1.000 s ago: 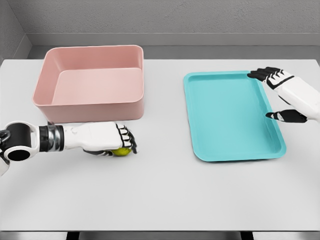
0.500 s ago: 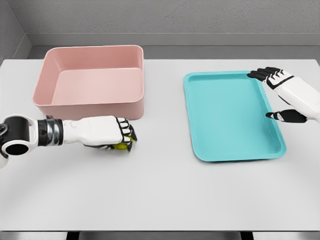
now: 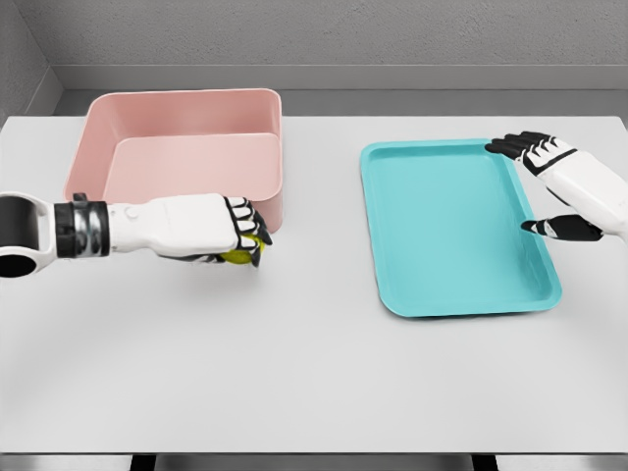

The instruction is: Put the tennis from the blue tray into the pink basket with both arms

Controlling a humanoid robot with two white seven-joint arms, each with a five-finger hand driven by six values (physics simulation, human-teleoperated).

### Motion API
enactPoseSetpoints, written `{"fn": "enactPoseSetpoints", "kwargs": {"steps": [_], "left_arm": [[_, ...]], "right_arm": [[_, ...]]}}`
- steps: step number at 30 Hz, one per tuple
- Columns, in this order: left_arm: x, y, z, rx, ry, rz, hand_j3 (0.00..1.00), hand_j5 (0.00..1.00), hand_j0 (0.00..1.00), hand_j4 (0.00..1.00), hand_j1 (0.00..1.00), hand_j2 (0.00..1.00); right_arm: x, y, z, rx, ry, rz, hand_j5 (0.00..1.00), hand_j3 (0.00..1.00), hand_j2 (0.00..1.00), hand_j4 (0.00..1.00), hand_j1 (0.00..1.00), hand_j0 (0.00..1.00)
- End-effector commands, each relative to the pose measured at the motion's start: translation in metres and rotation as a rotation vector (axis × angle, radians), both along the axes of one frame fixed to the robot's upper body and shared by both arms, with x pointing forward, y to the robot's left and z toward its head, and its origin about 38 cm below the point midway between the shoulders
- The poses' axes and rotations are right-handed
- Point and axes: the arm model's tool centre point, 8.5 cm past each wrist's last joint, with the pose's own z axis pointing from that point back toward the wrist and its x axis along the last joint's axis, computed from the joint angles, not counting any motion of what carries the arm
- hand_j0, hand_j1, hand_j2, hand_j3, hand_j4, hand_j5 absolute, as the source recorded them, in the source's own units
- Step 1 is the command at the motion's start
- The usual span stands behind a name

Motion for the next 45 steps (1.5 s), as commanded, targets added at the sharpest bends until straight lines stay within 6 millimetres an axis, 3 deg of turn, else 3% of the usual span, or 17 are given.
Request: {"fn": "enactPoseSetpoints", "kwargs": {"steps": [1,8,19,26,33,34,35,36,42,45], "left_arm": [[0.001,0.004,0.003,-0.012,0.012,0.012,0.54,0.54,0.54,0.54,0.54,0.54],[0.016,0.008,0.019,-0.023,-0.018,0.038,0.54,0.54,0.54,0.54,0.54,0.54],[0.064,0.020,0.031,-0.041,-0.037,0.152,0.54,0.54,0.54,0.54,0.54,0.54],[0.090,0.038,0.029,-0.042,-0.022,0.248,0.54,0.54,0.54,0.54,0.54,0.54],[0.118,0.041,0.025,-0.066,0.004,0.325,0.57,0.57,0.57,0.57,0.57,0.57],[0.119,0.041,0.027,-0.065,-0.001,0.326,0.65,0.65,0.65,0.65,0.65,0.65],[0.120,0.044,0.028,-0.072,0.000,0.335,0.87,0.87,0.87,0.87,0.87,0.87],[0.121,0.045,0.028,-0.082,0.005,0.341,1.00,1.00,1.00,1.00,1.00,1.00],[0.120,0.043,0.032,-0.111,0.012,0.337,1.00,1.00,1.00,1.00,1.00,1.00],[0.117,0.067,0.041,-0.148,0.023,0.377,1.00,1.00,1.00,1.00,1.00,1.00]], "right_arm": [[0.000,0.000,0.000,0.008,0.001,-0.001,1.00,1.00,1.00,1.00,1.00,1.00],[0.000,-0.001,0.000,0.006,0.001,0.000,1.00,1.00,1.00,1.00,1.00,1.00],[-0.002,-0.006,0.000,0.007,0.003,-0.015,1.00,1.00,1.00,1.00,1.00,1.00],[-0.003,-0.007,-0.001,0.008,0.004,-0.019,1.00,1.00,1.00,1.00,1.00,1.00],[-0.003,-0.009,-0.003,0.008,0.012,-0.022,1.00,1.00,1.00,1.00,1.00,1.00],[-0.003,-0.009,-0.003,0.008,0.012,-0.022,1.00,1.00,1.00,1.00,1.00,1.00],[-0.003,-0.009,-0.002,0.009,0.010,-0.023,1.00,1.00,1.00,1.00,1.00,1.00],[-0.003,-0.009,-0.002,0.009,0.010,-0.023,1.00,1.00,1.00,1.00,1.00,1.00],[-0.003,-0.009,-0.002,0.008,0.010,-0.024,1.00,1.00,1.00,1.00,1.00,1.00],[-0.003,-0.008,-0.002,0.008,0.007,-0.021,1.00,1.00,1.00,1.00,1.00,1.00]]}}
